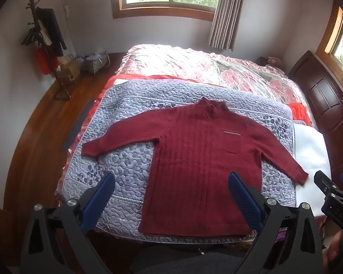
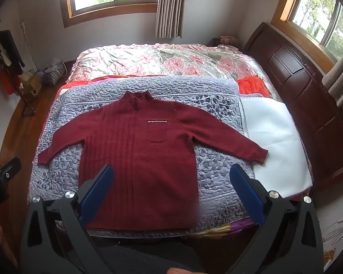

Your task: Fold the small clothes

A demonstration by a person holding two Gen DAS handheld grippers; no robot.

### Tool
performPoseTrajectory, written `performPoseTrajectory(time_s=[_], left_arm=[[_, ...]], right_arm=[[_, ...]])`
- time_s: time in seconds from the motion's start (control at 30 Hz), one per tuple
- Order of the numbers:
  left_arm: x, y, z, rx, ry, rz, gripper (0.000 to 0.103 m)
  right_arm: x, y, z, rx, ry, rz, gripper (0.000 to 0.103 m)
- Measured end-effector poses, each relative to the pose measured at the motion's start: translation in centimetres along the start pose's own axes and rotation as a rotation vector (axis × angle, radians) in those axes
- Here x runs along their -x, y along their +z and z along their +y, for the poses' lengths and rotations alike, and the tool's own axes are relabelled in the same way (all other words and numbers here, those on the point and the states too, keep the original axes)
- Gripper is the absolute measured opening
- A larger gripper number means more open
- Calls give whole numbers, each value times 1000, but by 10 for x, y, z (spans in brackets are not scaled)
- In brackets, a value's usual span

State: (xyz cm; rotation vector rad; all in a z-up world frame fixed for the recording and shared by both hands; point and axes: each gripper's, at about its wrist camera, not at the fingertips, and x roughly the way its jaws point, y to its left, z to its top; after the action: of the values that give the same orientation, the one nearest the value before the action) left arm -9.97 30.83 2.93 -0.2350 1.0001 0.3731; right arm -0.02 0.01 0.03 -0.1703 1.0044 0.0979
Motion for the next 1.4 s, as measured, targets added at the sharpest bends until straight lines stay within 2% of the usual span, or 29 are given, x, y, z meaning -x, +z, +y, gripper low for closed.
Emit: performPoseTrajectory(time_s=[1.4], left_arm=[[-5, -6, 1, -2, 5, -5, 99]], right_arm=[[-3, -2, 1, -1, 18, 11, 100]])
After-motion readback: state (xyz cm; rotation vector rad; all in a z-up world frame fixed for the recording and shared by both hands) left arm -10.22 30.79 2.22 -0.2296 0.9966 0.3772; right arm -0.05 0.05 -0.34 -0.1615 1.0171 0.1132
